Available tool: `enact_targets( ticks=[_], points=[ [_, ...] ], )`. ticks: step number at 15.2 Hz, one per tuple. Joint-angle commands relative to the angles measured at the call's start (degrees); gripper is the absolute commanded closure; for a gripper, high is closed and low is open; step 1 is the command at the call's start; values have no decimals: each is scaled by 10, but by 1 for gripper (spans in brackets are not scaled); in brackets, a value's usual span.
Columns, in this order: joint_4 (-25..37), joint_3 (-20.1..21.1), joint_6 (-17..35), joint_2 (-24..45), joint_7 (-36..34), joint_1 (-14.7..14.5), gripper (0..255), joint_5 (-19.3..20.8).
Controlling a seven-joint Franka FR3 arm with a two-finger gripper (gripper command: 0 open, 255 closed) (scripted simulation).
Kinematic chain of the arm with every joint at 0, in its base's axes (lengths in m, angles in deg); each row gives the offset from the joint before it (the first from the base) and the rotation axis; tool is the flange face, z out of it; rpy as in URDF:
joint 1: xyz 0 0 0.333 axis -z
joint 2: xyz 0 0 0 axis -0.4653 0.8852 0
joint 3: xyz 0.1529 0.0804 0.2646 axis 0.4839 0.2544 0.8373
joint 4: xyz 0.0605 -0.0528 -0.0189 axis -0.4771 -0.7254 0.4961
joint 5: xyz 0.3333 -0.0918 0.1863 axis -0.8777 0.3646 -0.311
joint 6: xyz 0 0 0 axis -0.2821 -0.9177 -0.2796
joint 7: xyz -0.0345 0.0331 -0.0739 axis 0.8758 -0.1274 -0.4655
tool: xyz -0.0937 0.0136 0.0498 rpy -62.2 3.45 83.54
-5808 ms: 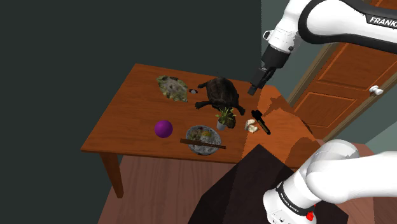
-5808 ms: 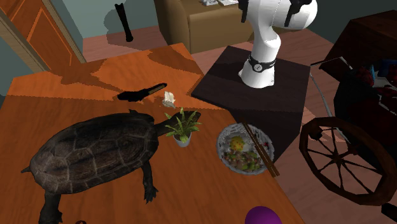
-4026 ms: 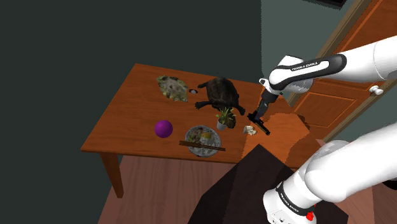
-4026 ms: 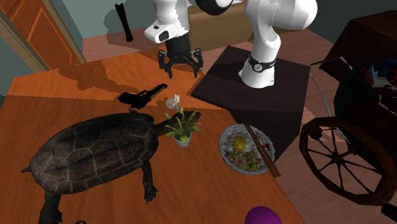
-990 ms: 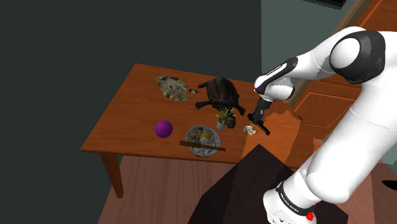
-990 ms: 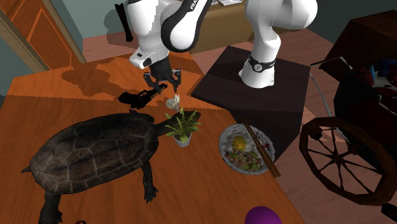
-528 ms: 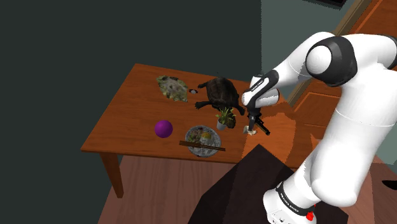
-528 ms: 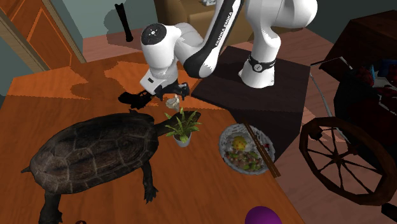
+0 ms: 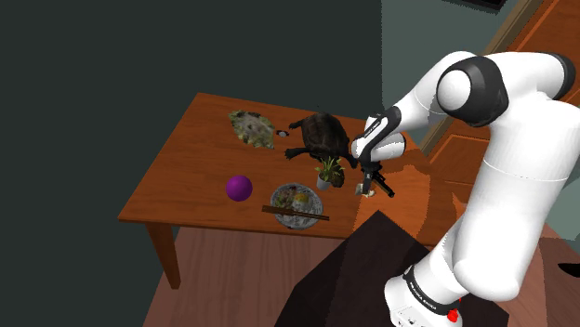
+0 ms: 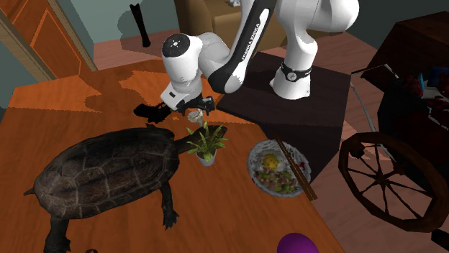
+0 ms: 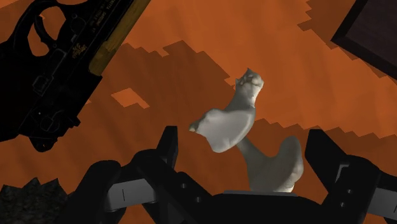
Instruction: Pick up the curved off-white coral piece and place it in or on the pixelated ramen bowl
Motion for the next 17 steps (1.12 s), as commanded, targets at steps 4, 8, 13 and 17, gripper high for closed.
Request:
enact_targets(
  ticks=[4,8,13,17],
  points=[
    [0,0,0,0,0,0,255,0],
    [0,0,0,0,0,0,255,0],
    [-1,-6,-7,-9,-4,-5,255,7],
    [-3,-31,-36,-45,-22,-24,255,40]
  ],
)
